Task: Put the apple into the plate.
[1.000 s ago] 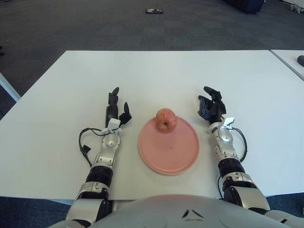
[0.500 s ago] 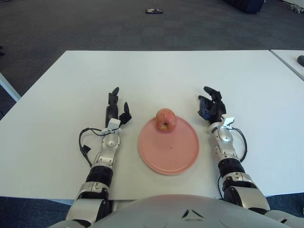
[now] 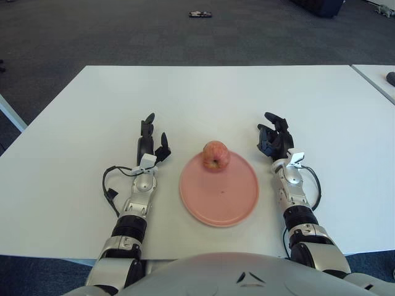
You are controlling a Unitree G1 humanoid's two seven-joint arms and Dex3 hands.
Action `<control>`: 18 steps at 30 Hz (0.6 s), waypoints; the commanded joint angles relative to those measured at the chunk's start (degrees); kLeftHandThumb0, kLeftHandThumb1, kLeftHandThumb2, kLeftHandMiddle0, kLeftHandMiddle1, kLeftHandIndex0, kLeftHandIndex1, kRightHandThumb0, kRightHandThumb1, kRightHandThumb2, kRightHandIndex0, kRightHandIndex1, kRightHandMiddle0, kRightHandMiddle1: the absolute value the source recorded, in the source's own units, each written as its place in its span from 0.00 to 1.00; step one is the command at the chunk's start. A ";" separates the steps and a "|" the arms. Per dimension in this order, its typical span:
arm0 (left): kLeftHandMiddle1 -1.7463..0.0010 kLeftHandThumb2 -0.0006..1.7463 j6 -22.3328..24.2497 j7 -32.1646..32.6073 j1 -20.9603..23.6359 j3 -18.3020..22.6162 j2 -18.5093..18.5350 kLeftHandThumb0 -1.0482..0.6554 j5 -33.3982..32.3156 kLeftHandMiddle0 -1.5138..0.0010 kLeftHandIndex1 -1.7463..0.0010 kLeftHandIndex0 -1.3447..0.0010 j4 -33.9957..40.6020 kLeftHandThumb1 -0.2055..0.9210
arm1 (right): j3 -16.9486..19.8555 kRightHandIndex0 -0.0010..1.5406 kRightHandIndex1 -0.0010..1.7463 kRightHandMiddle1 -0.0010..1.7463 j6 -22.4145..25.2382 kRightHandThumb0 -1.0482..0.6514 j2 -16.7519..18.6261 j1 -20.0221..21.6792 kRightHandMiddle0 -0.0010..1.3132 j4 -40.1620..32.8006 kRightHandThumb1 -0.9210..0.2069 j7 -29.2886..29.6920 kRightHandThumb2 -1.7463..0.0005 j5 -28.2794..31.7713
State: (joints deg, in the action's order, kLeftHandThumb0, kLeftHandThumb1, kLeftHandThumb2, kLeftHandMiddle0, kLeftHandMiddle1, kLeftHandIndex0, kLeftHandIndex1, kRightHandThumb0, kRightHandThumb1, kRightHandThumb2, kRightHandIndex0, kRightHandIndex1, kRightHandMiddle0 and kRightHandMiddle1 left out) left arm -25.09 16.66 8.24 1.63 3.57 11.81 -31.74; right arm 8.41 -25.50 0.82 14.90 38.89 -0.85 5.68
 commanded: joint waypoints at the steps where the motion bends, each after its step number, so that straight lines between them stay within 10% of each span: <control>1: 0.92 0.54 0.55 0.32 -0.80 0.05 0.08 0.12 -0.01 0.84 0.69 1.00 -0.32 1.00 | -0.17 0.09 0.50 0.52 2.71 0.39 0.39 -2.24 0.00 1.65 0.31 -0.06 0.44 0.04; 18: 0.92 0.54 0.60 0.26 -0.96 0.02 0.04 0.12 -0.05 0.85 0.69 1.00 -0.14 1.00 | -0.18 0.09 0.50 0.50 2.82 0.38 0.31 -2.25 0.00 1.66 0.30 -0.36 0.45 0.13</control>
State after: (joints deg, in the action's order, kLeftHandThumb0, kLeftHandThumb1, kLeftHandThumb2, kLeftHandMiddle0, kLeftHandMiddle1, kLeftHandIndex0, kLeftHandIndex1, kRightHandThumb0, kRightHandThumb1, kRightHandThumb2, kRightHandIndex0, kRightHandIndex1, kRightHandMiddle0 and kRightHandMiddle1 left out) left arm -25.09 16.68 8.23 1.64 3.55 11.79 -31.71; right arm 8.34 -25.50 0.69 14.77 38.75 -1.21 5.68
